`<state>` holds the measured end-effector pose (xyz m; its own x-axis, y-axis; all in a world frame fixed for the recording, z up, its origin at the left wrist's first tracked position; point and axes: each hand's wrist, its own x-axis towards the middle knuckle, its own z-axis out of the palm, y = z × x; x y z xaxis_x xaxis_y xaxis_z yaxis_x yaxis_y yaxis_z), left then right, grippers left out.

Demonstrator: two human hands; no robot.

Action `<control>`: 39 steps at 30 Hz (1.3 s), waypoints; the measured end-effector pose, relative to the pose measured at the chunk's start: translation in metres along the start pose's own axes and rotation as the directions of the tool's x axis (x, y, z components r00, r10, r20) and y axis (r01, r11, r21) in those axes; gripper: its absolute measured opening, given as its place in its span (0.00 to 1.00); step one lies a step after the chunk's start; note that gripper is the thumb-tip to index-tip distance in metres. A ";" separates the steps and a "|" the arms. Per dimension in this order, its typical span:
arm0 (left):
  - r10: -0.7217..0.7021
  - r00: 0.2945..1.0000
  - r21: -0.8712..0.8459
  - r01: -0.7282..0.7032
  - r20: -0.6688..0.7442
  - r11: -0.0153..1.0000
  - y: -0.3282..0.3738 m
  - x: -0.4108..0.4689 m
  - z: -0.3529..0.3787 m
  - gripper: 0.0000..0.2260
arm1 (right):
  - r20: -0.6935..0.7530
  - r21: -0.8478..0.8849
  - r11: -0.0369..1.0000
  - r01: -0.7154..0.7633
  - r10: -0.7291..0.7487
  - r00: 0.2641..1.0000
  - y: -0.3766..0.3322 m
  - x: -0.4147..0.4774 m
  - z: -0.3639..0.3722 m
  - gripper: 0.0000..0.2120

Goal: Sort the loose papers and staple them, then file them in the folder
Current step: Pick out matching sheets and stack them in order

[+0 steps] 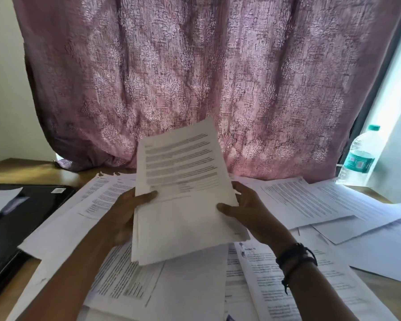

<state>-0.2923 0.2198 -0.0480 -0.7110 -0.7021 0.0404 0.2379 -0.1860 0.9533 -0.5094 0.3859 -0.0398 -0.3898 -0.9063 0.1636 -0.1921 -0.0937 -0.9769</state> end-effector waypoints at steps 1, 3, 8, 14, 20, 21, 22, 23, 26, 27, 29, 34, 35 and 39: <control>-0.007 1.000 -0.005 0.007 0.011 1.000 -0.002 -0.001 0.000 0.21 | 0.007 -0.071 0.997 -0.025 0.025 1.000 0.002 0.001 0.002 0.20; -0.007 1.000 0.012 0.008 -0.020 1.000 -0.007 -0.001 0.002 0.22 | -0.132 -0.274 0.960 -0.062 0.026 0.991 0.005 0.004 0.001 0.19; 0.019 0.987 0.143 0.004 -0.158 0.990 -0.017 0.006 -0.003 0.17 | -0.618 -0.694 0.525 -0.493 -0.084 0.781 0.031 -0.002 -0.043 0.29; 0.011 0.985 0.337 0.048 -0.170 0.940 -0.020 0.005 -0.001 0.13 | -0.597 -0.712 0.403 -0.575 0.082 0.798 0.046 -0.007 -0.061 0.21; -0.145 0.985 0.241 0.164 -0.096 0.957 -0.007 0.001 -0.005 0.10 | -0.383 -0.758 0.550 -0.350 0.058 0.922 0.027 -0.013 -0.047 0.13; -0.149 0.984 0.234 0.168 -0.096 0.958 -0.006 0.001 -0.006 0.10 | -0.362 -0.746 0.577 -0.331 0.065 0.930 0.026 -0.012 -0.047 0.13; -0.147 0.984 0.224 0.166 -0.099 0.961 -0.005 0.001 -0.006 0.09 | -0.350 -0.728 0.607 -0.318 0.069 0.934 0.027 -0.012 -0.048 0.13; -0.138 0.986 0.212 0.156 -0.096 0.965 -0.004 0.001 -0.008 0.10 | -0.351 -0.713 0.630 -0.309 0.061 0.934 0.028 -0.010 -0.049 0.13; -0.107 0.991 0.191 0.121 -0.081 0.974 -0.004 0.004 -0.013 0.12 | -0.527 -0.730 0.514 -0.451 -0.002 0.850 0.038 -0.007 -0.056 0.25; -0.095 0.992 0.176 0.109 -0.087 0.978 -0.004 0.005 -0.013 0.11 | -0.605 -0.723 0.414 -0.553 0.007 0.796 0.040 -0.007 -0.060 0.32; -0.085 0.989 0.122 0.099 -0.119 0.988 -0.003 0.009 -0.014 0.09 | -0.671 -0.689 0.303 -0.658 0.075 0.738 0.043 -0.010 -0.066 0.44; -0.085 0.986 0.028 0.089 -0.141 0.996 0.000 0.009 -0.009 0.09 | -0.599 -0.713 0.371 -0.595 0.119 0.792 0.050 -0.005 -0.068 0.43; -0.087 0.986 0.025 0.092 -0.140 0.995 0.000 0.007 -0.007 0.08 | -0.596 -0.718 0.370 -0.589 0.111 0.796 0.051 -0.004 -0.068 0.41; -0.116 0.990 -0.004 0.116 -0.075 0.993 0.000 0.003 -0.004 0.10 | -0.587 -0.736 0.362 -0.572 0.079 0.806 0.049 -0.006 -0.067 0.36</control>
<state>-0.2923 0.2151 -0.0494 -0.6818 -0.7256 -0.0931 0.1564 -0.2690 0.9504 -0.5774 0.4141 -0.0797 -0.8578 -0.4958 0.1358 -0.5099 0.7876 -0.3459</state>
